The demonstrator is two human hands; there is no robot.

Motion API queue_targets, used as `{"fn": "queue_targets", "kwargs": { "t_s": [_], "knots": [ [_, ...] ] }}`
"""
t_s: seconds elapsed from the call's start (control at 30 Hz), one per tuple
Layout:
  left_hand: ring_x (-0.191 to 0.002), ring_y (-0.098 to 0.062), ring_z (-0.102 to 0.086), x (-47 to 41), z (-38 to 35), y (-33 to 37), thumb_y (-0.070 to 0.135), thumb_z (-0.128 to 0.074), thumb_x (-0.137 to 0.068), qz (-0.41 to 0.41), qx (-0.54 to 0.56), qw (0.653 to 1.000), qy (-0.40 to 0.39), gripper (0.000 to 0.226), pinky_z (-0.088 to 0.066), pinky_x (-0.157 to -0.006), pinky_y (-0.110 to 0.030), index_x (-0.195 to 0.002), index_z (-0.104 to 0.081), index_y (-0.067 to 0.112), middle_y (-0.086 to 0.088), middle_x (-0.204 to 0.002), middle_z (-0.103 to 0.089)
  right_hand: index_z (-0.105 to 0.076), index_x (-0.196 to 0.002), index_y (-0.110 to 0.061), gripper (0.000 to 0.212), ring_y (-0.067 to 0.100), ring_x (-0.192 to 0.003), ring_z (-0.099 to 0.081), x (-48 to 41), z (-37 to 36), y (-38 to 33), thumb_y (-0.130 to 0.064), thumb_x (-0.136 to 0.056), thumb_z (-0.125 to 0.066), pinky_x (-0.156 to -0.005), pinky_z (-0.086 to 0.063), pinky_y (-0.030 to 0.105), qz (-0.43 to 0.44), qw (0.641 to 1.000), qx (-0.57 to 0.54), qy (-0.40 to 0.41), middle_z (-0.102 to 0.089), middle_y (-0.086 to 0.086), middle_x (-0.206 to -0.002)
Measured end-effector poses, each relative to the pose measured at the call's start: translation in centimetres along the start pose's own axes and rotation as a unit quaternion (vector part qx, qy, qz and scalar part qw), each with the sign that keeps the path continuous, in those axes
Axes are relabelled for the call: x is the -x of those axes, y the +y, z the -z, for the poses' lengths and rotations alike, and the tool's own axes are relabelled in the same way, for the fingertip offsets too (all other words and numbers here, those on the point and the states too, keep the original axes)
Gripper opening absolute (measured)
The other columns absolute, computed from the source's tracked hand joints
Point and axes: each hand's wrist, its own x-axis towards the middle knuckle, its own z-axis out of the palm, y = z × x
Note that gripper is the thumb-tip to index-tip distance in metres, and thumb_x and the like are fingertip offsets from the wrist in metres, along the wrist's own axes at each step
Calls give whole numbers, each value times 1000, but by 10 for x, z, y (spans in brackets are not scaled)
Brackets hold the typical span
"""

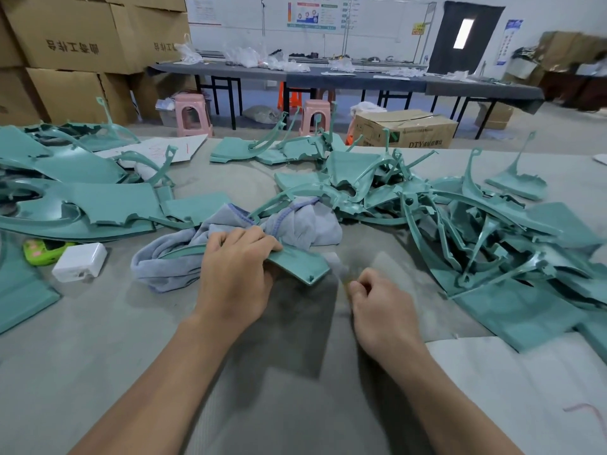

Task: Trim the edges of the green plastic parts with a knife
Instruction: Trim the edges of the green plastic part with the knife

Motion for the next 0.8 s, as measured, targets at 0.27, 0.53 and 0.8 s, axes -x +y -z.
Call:
{"fn": "queue_targets", "kwargs": {
  "t_s": [0.27, 0.53, 0.8],
  "knots": [
    [-87, -25, -60, 0, -4, -1, 14, -65, -65, -12, 1, 999, 31, 32, -30, -78, -33, -95, -72, 21, 7, -89, -64, -54, -72, -20, 30, 6, -58, -50, -5, 2, 10, -31, -99, -58, -50, -36, 20, 87, 993, -71, -46, -58, -7, -63],
    [-89, -24, -61, 1, -4, 0, 8, -80, -60, 0, 12, 1000, 25, 40, -30, -80, -32, -97, -73, 21, 8, -92, -66, -58, -73, -19, 26, 6, -55, -51, -13, 9, 14, -35, -93, -62, -52, -41, 28, 116, 983, -122, -72, -61, -1, -63],
    [-91, -22, -60, 2, -5, 1, 8, -82, -60, 11, 13, 1000, 26, 41, -24, -80, -26, -98, -75, 22, 8, -92, -67, -57, -69, -20, 29, 8, -52, -48, -10, 25, 13, -25, -95, -66, -51, -39, 24, 127, 976, -175, -34, -57, 4, -59]
  ]
}}
